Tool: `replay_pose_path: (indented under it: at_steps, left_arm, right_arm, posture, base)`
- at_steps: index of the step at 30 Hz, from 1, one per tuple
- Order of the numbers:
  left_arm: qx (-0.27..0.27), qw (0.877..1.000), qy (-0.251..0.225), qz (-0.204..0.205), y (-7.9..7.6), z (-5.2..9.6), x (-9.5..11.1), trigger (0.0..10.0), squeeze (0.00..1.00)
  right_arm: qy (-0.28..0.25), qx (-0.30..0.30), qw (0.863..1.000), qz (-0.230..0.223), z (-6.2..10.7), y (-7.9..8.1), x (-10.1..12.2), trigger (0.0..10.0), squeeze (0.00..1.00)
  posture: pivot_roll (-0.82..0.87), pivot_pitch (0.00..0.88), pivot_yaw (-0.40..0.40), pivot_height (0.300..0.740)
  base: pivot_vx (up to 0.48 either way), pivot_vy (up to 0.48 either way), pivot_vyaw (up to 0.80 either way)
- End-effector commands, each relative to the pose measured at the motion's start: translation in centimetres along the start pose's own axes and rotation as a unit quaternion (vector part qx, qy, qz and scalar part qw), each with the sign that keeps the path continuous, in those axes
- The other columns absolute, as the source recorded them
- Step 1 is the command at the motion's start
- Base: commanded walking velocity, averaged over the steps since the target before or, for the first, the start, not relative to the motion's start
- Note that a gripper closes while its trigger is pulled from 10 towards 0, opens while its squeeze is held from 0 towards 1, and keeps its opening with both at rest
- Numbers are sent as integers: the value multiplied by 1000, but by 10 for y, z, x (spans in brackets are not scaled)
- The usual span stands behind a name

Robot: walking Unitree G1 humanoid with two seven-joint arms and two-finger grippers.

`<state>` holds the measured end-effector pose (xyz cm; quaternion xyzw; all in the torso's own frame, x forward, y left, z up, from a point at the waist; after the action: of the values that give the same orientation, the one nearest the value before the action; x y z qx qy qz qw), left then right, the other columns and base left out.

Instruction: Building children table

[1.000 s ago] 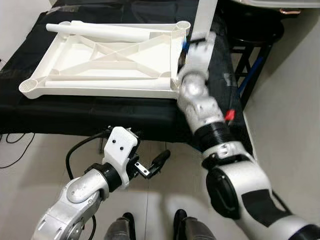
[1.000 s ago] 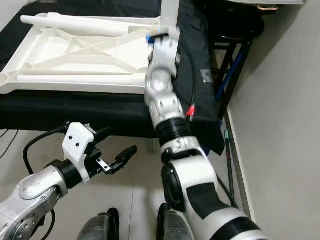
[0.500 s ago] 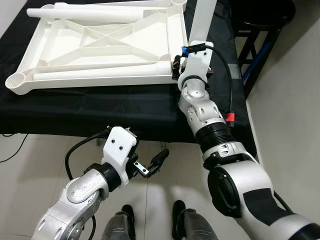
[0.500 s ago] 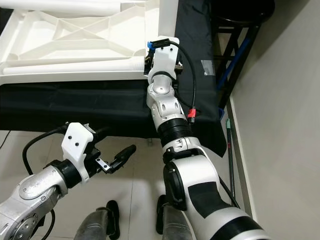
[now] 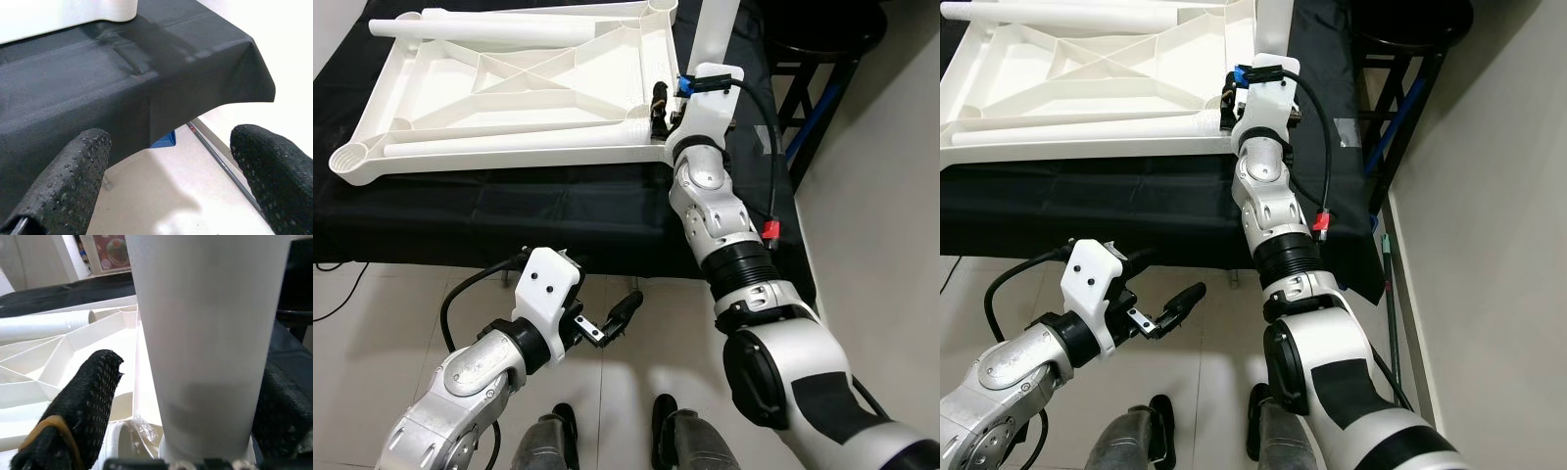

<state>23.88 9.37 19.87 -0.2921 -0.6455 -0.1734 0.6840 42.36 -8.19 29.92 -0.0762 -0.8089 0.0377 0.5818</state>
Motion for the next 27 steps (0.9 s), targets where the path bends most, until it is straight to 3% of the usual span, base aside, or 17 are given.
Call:
replay_pose_path:
  at_steps: [1, 6, 11, 19, 27]
  left_arm:
    - [1, 1000, 7, 2, 1, 2, -4, 10000, 0]
    - [-1, 1000, 7, 2, 0, 2, -5, 10000, 0]
    - [-3, 1000, 5, 3, -1, 2, -4, 10000, 0]
    - [-7, 1000, 3, 3, -2, 1, -3, 10000, 0]
    - [-5, 1000, 2, 0, -1, 2, -3, 10000, 0]
  right_arm:
    - [-21, 17, 1000, -3, 3, 2, 1, 10000, 0]
    - [-52, 47, 998, -5, 2, -7, 5, 10000, 0]
    - [-56, 42, 998, 8, -7, -37, 2, 10000, 0]
    - [-73, 73, 995, -1, -12, -48, 7, 10000, 0]
    - [-126, 199, 971, -39, -13, -49, 26, 10000, 0]
  posture:
    - [207, 316, 2, 740]
    - [209, 309, 0, 740]
    - [208, 306, 1, 740]
    - [213, 294, 3, 740]
    - [218, 296, -4, 740]
  base:
    - [0, 0, 0]
    - [0, 0, 0]
    - [0, 0, 0]
    - [0, 0, 0]
    - [0, 0, 0]
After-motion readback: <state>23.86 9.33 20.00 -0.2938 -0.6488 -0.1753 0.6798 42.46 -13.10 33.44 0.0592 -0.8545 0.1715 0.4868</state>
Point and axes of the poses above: a point about 5 cm out from each wrist's last joint towards the gripper, its own z axis pointing back from the gripper into the wrist, its own x axis along the axis of the wrist's last joint, y = z × x, the point moved 2 cm from there along -z, pointing out of the wrist towards the gripper, and after that the axes turned 15 degrees about z, right-handed, at the moved point
